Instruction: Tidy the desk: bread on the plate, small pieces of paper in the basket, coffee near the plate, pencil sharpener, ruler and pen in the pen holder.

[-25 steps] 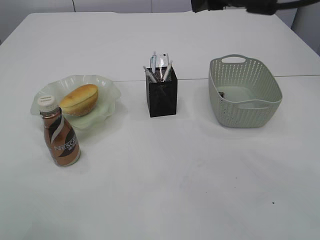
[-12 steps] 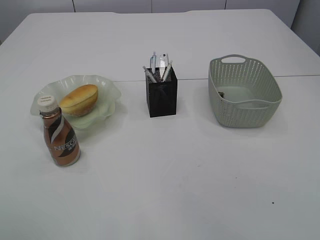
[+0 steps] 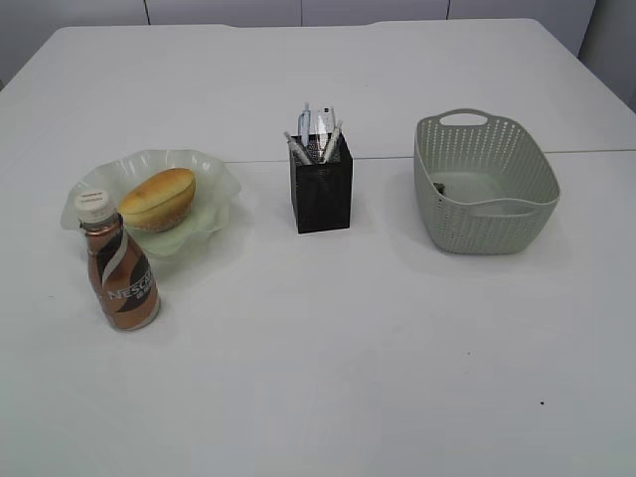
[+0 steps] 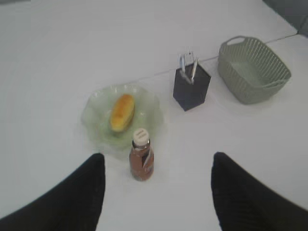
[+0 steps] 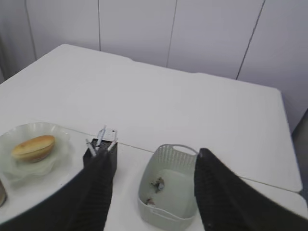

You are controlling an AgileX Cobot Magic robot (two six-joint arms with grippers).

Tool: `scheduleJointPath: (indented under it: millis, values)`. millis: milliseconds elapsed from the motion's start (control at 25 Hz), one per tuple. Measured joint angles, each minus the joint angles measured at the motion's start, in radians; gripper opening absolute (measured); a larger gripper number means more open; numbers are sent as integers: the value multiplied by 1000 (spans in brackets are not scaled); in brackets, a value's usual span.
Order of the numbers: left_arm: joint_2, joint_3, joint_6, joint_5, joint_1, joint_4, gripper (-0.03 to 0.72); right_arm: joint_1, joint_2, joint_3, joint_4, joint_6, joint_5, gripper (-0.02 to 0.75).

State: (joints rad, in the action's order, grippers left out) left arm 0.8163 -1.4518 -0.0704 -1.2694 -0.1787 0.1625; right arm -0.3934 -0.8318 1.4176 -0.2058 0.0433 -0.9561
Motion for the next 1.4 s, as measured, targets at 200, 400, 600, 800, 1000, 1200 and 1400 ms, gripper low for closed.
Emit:
scheduleJointPath:
  millis: [200, 400, 600, 800, 1000, 1200, 1400]
  values:
    - [-173, 1, -66, -2, 0, 41, 498, 0, 272, -289, -25, 2, 136, 434]
    - [-349, 151, -88, -2, 0, 87, 498, 0, 529, -465, -12, 2, 166, 434]
    - [-571, 374, -162, -5, 0, 125, 498, 0, 730, -488, -42, 2, -43, 434]
    - [-807, 525, -169, 15, 0, 138, 498, 0, 856, -489, -37, 2, -241, 434]
    - [-808, 608, -199, -10, 0, 141, 497, 0, 858, -501, 34, -62, -318, 434]
    - [-808, 708, -218, 11, 0, 127, 497, 0, 858, -631, 104, -106, -320, 433]
    - [-808, 840, -218, 154, 0, 186, 497, 0, 858, -768, 175, -138, -316, 366]
